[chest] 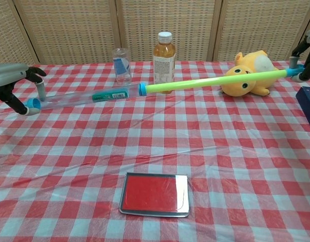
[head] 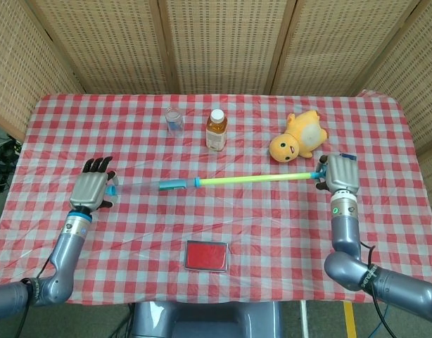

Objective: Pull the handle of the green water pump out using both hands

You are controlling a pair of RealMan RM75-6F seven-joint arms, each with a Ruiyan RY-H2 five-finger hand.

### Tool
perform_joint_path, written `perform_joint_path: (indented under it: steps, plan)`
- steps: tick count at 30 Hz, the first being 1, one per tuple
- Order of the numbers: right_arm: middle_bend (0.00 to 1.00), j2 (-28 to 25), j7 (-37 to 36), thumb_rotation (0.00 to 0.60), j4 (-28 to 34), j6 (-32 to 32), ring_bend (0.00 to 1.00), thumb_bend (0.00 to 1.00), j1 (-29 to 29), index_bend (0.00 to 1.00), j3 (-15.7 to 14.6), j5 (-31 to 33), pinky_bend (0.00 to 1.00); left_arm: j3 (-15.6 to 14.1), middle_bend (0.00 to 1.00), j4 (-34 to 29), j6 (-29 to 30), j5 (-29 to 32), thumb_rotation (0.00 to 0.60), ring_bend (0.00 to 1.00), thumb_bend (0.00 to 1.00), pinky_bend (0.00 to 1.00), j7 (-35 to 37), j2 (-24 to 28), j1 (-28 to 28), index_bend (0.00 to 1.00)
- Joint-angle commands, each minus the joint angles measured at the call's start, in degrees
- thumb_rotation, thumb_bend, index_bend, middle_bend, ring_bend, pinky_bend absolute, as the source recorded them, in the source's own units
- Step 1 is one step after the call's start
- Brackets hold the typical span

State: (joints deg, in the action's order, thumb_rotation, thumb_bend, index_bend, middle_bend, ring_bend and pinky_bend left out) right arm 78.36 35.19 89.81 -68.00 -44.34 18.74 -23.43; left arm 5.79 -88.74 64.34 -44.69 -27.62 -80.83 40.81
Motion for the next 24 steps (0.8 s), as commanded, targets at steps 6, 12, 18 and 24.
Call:
perform_joint_path:
  steps: [6,12,18,24]
  plan:
    - [1.0,-0.9,0.1,0.6,-0.2,-0.7,1.0,0.52,0.7,0.8,0.1,-0.5,0.74,0.1,0.0,0.4,-0.6,-1.7,0.6,0.0,0.38,0.0,1.0,0.3,-1.3,0.5]
    - [0.72,-2.0,0.9,0.6,1.1,0.1,0.7,0.32,1.6,0.49,-1.6,-1.5,0.45,0.5,0.0,-0.5,-1.4,-3.2,0.6,0.0,0.25,0.0,2.3,1.0,-1.8,0.21]
    - [0.13,-3.8,2.4,0.6,2.3,2.1,0.11,0.22,2.1,0.14,-2.7,0.9,0.12,0.8,0.0,-2.3,-0.7,-4.7,0.6,0.0,0.1,0.0,3.3,2.2,-3.0,0.05]
    - [0.0,-5.2,-0.5,0.6,3.6,1.4,0.0,0.17,4.4,0.02,-4.0,-3.2,0.02,0.4,0.0,-5.7,2.5,-9.0,0.6,0.0,0.1,0.0,6.1,3.9,-5.7,0.04]
